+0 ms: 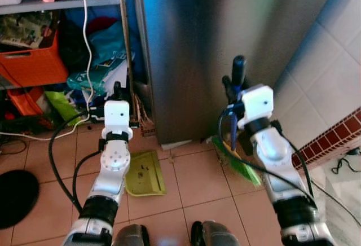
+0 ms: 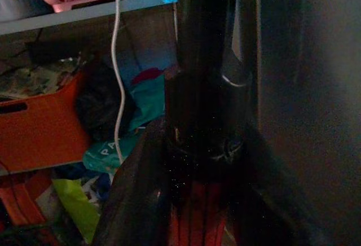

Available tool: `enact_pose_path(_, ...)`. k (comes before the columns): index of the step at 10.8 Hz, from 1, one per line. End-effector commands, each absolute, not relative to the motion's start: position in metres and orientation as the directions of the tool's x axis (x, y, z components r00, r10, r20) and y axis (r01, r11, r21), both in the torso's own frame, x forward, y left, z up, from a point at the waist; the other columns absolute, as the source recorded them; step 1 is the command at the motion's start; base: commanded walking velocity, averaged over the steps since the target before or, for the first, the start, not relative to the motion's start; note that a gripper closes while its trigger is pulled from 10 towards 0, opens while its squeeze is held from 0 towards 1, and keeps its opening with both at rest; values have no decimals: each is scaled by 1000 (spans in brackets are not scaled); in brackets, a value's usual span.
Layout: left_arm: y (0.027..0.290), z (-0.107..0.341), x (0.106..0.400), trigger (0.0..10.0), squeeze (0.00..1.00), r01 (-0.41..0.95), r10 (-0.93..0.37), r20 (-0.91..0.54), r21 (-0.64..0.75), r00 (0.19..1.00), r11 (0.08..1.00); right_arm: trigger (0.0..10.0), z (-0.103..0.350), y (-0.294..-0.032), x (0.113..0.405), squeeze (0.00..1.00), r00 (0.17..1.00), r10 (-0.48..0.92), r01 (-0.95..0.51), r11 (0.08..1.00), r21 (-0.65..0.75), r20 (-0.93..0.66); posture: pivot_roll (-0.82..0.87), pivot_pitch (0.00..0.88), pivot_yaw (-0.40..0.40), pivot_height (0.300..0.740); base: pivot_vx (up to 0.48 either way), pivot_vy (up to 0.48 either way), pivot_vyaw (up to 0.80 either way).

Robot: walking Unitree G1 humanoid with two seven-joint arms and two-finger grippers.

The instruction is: Sweep floor

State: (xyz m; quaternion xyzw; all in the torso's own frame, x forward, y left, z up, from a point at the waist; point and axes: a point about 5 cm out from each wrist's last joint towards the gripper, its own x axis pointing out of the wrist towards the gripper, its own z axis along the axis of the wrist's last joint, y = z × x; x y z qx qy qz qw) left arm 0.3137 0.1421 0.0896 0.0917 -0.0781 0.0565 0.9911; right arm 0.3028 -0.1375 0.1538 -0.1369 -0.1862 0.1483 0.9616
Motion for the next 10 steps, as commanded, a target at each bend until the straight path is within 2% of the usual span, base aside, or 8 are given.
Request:
enact_pose_path(1, 139, 75, 309, 10000, 0, -102, 79, 118, 210, 990, 972, 10000, 161, -132, 299, 0, 866, 367, -256, 909, -329, 340, -155, 177, -37, 740, 0, 0, 0)
enact_pose_path(3, 136, 68, 308, 10000, 0, -104, 85, 95, 210, 992, 972, 10000, 142, -127, 293, 0, 902, 331, -269, 933, -240, 277, -174, 185, -37, 740, 0, 0, 0)
enact_pose_path(4, 136, 70, 311, 10000, 0, -106, 86, 100, 212, 991, 971, 10000, 125, -118, 285, 0, 921, 326, -300, 942, -148, 212, -161, 185, -34, 740, 0, 0, 0)
enact_pose_path(6, 138, 70, 314, 10000, 0, -98, 74, 112, 221, 991, 970, 10000, 125, -106, 275, 0, 887, 430, -421, 903, -88, 172, -161, 184, -27, 740, 0, 0, 0)
enact_pose_path(8, 139, 69, 316, 10000, 0, -99, 75, 111, 229, 991, 968, 10000, 142, -109, 272, 0, 823, 551, -556, 831, -3, 141, -172, 174, -25, 740, 0, 0, 0)
enact_pose_path(9, 137, 69, 316, 10000, 0, -95, 72, 109, 226, 991, 970, 10000, 155, -114, 275, 0, 811, 563, -574, 819, 24, 160, -174, 173, -25, 740, 0, 0, 0)
enact_pose_path(10, 133, 69, 316, 10000, 0, -84, 60, 110, 223, 992, 971, 10000, 187, -133, 292, 0, 849, 453, -456, 888, -56, 271, -172, 167, -25, 740, 0, 0, 0)
